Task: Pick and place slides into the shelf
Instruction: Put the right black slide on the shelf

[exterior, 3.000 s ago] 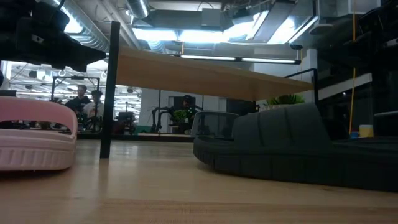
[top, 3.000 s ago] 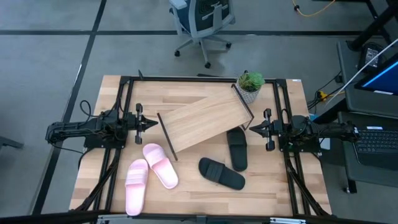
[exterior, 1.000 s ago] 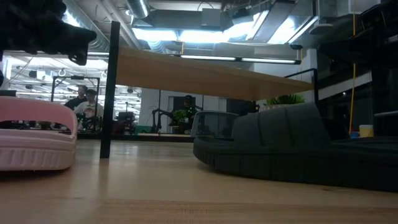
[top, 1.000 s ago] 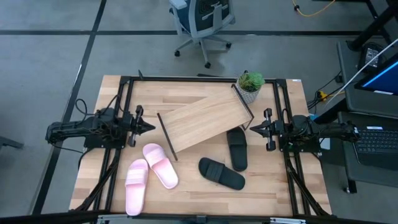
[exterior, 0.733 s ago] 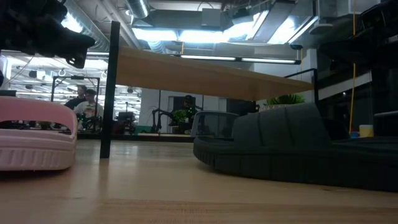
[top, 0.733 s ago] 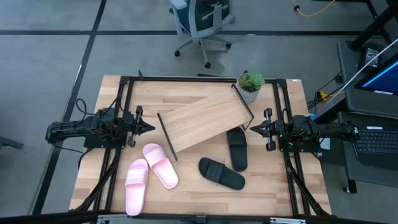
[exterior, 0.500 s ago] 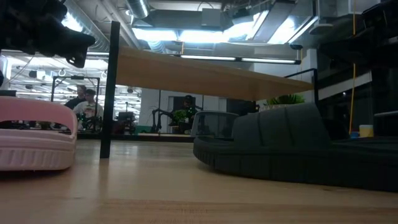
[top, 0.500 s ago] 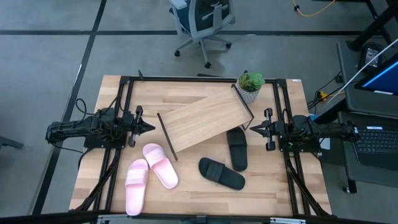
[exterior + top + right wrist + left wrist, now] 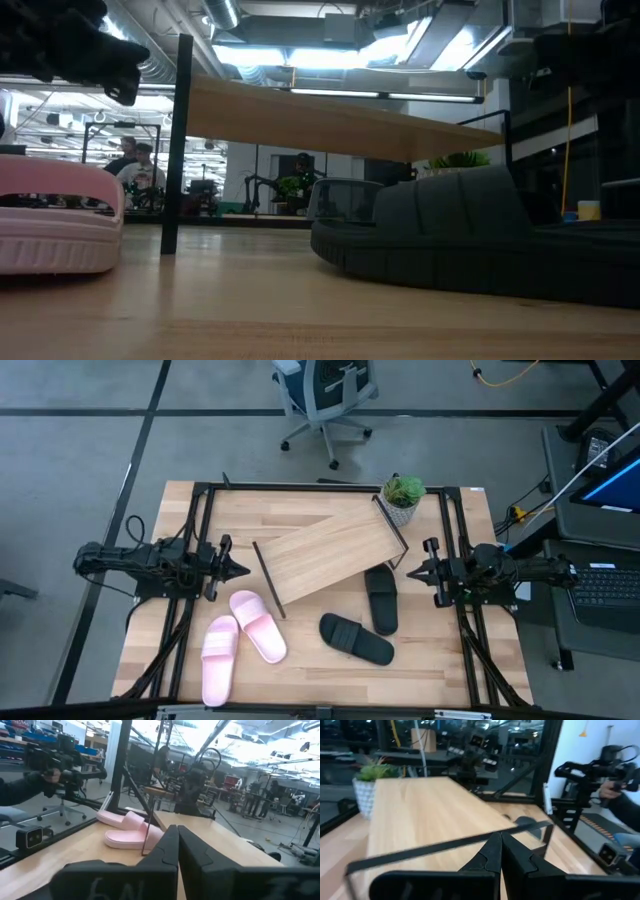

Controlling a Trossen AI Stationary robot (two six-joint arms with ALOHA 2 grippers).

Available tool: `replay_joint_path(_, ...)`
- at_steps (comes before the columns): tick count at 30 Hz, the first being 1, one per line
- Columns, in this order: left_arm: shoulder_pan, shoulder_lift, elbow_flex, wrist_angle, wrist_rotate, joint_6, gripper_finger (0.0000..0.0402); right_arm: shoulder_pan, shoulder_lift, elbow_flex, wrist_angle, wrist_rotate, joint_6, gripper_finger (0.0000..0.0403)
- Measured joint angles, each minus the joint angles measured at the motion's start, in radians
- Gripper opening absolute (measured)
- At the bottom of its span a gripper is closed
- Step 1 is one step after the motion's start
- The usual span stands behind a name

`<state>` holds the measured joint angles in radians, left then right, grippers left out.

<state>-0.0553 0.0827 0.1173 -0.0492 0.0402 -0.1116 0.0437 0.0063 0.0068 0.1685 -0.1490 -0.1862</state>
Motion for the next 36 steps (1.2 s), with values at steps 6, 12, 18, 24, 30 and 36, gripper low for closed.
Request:
replay_joint_path(6, -0.094, 0.052, 0.025, 0.037, -0.071, 0.015, 0.0000, 0.000, 0.029, 0.073, -0.035, 0.000, 0.023, 0.0002)
replay_joint_path(12, -0.196, 0.146, 0.115, 0.012, -0.234, 0.017, 0.0000, 0.003, 0.181, 0.195, -0.136, 0.032, 0.029, 0.0002)
replay_joint_path(18, -0.316, 0.321, 0.174, 0.020, -0.363, 0.017, 0.0000, 0.064, 0.410, 0.299, -0.182, 0.097, 0.050, 0.0001)
replay_joint_path(24, -0.463, 0.496, 0.177, 0.124, -0.491, 0.009, 0.0000, 0.178, 0.598, 0.400, -0.246, 0.272, 0.050, 0.0000)
replay_joint_path(30, -0.634, 0.678, 0.177, 0.252, -0.640, -0.091, 0.0000, 0.358, 0.736, 0.405, -0.217, 0.468, 0.097, 0.0000)
replay_joint_path(36, -0.753, 0.776, 0.177, 0.368, -0.800, -0.034, 0.0000, 0.517, 0.800, 0.405, -0.190, 0.695, 0.183, 0.0000)
